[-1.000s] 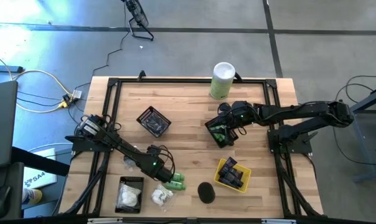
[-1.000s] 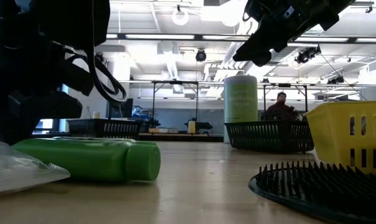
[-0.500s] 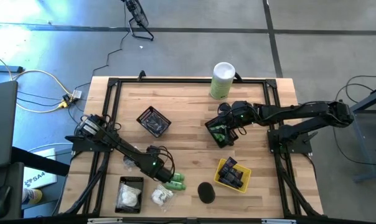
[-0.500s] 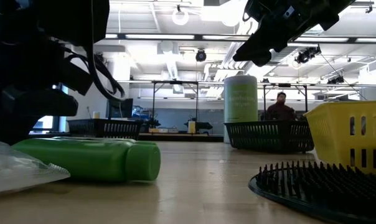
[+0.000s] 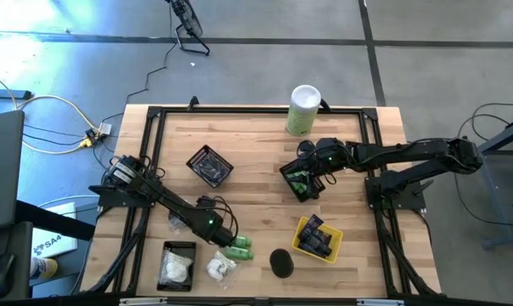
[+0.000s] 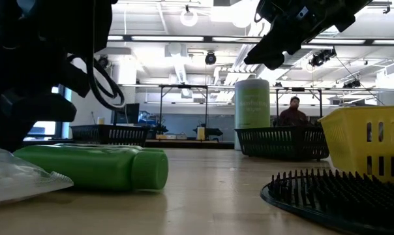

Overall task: Pick & Place Travel size toiletries
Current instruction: Put the hairbrush into the top left black bin

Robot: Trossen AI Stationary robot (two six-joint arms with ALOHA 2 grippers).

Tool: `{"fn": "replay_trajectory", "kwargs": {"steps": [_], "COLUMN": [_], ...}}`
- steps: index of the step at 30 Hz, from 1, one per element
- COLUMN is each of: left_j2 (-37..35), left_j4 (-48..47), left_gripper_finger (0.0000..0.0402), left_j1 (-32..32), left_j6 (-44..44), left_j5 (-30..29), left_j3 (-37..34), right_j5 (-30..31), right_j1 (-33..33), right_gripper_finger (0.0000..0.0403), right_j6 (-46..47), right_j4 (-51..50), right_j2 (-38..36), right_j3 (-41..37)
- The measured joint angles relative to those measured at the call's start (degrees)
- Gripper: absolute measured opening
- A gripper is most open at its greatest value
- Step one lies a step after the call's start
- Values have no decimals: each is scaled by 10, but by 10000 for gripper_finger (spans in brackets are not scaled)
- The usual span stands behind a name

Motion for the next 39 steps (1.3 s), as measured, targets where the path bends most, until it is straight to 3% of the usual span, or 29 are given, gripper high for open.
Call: {"fn": "replay_trajectory", "kwargs": {"steps": [9,29,39], "left_j2": [-1,-4,-3], "left_j4": [29,74,83], "left_gripper_finger": [155,154,154], "left_j1": [0,1,1], "left_j6": [34,40,89], "left_j5": [-17,22,30], "left_j3": [-4,-46,-52], "right_j5": [0,0,-1], "right_j1": [0,0,0], "right_gripper_finger": [100,100,100], "right_j6": [0,18,20], "right_j4": [0,-3,-4], "right_j2": [0,0,0], "right_j3": [0,0,0]}}
